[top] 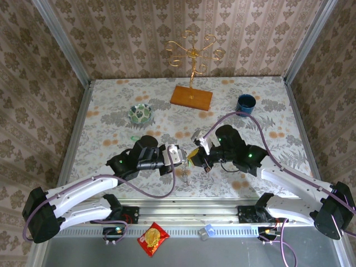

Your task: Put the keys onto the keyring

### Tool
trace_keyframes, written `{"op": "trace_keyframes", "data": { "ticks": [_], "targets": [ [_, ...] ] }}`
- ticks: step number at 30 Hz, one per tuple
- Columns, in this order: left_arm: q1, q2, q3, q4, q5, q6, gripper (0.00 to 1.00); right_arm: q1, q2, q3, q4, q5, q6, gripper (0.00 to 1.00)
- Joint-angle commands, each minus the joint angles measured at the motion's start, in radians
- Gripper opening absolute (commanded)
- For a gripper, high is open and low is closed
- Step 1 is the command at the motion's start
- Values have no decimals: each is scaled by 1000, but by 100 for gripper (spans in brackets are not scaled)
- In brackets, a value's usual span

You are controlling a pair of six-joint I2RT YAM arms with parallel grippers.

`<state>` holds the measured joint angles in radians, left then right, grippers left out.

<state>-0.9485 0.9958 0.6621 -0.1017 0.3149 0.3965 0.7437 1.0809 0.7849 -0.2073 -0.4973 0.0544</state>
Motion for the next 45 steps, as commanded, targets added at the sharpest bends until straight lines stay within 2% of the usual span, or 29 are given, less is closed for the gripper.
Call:
{"op": "trace_keyframes", "data": {
  "ticks": [1,10,17,22,28,32,45],
  "targets": [
    [-4,-9,34,49,7,-20,0,6,10,39,13,38,-13,0],
    [-4,-16,27,64,16,-27,0,6,10,39,1,117,-8,0],
    [-4,-25,5,104,17,-42,0,6,26,49,-9,123,12,0],
    [-3,-19,16,97,-31,-111,0,6,1,36,3,153,9,0],
    [-2,16,91,11,-50,-306,0,18,-74,-26,59,298,-119,0],
    [-2,28,114,-4,-27,-394,0,31,-83,-30,85,320,-229,0],
    [10,62,155,-54,7,-484,0,72,-76,-26,90,365,-494,0]
  ]
}}
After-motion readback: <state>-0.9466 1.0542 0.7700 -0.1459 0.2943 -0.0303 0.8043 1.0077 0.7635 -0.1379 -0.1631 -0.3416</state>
